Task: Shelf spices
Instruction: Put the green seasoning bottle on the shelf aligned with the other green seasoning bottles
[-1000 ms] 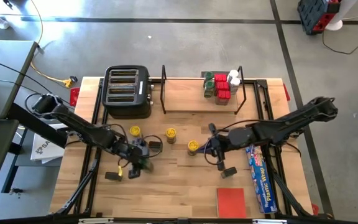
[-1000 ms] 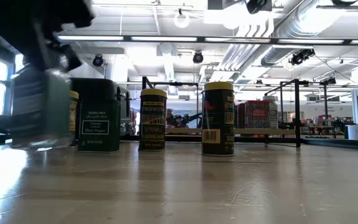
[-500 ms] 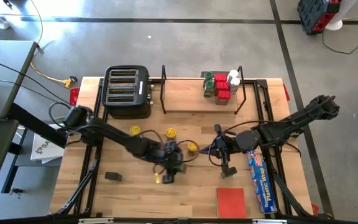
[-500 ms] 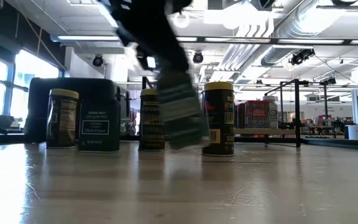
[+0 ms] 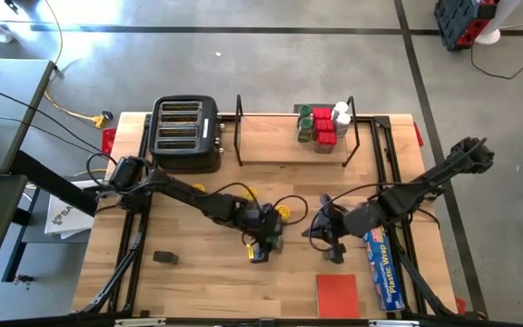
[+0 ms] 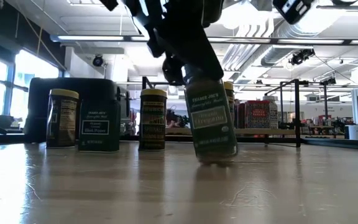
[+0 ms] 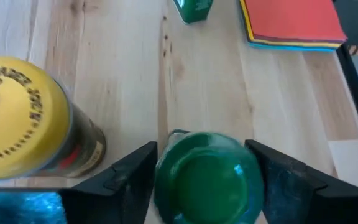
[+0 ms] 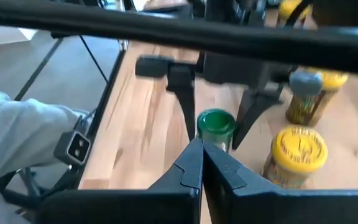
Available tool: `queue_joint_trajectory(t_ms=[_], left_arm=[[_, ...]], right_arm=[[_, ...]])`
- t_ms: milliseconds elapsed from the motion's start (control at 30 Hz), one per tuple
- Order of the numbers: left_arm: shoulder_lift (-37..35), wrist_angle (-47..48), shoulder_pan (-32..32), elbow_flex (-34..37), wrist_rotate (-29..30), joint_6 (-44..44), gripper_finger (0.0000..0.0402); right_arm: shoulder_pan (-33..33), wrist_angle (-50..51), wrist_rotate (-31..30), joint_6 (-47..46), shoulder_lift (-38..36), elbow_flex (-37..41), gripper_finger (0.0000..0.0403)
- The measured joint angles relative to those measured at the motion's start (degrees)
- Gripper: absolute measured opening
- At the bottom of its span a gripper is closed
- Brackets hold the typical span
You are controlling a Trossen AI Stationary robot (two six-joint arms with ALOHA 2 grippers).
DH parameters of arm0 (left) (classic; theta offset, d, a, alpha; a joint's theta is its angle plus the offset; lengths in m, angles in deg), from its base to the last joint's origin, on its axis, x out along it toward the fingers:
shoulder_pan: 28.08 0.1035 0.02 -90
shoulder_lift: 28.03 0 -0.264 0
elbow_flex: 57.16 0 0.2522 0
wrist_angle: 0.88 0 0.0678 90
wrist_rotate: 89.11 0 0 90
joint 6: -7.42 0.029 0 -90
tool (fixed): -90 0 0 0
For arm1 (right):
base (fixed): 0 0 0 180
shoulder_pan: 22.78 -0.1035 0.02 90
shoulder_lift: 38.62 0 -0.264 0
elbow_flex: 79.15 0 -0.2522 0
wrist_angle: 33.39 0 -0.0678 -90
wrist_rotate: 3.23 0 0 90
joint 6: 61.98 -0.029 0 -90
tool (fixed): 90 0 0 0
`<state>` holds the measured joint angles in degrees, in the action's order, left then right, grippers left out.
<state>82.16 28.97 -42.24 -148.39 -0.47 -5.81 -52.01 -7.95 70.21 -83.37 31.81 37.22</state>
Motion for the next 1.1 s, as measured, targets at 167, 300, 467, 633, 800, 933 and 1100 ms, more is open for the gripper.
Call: queue_joint_trajectory(t_ms=[167, 300, 467, 633, 800, 933, 1100], left_arm=[[0.0, -0.3, 1.2, 0.0, -5.0, 0.0, 0.0277], [-0.8, 0.2, 1.5, 0.0, -6.5, -0.2, 0.0298], [-6.3, 1.2, 0.4, 0.0, -4.2, -0.2, 0.0301], [-14.3, 11.5, -2.8, 0.0, 8.5, 0.0, 0.0301], [-21.2, 21.5, -7.0, 3.6, 26.1, -3.9, 0.0301], [-27.2, 22.7, -9.7, 9.9, 31.8, -12.5, 0.0301], [-32.1, 21.0, -12.9, 17.9, 34.9, -21.7, 0.0301]], right_arm=[[-0.5, 2.3, 1.5, -3.4, 2.0, 0.0, 0.0017], [-0.5, 1.6, 2.1, -4.2, 4.5, 0.0, 0.0063], [-0.5, -3.1, 0.6, -3.1, 9.6, 0.0, 0.0135], [-0.5, -15.1, 2.1, 2.3, 17.0, 0.0, 0.0196], [-1.3, -19.2, -2.9, 5.0, 21.8, -2.3, 0.0245], [-2.5, -17.4, -11.6, 7.5, 25.3, -7.4, 0.0259], [-2.9, -11.5, -19.6, 4.9, 31.0, -14.2, 0.0260]])
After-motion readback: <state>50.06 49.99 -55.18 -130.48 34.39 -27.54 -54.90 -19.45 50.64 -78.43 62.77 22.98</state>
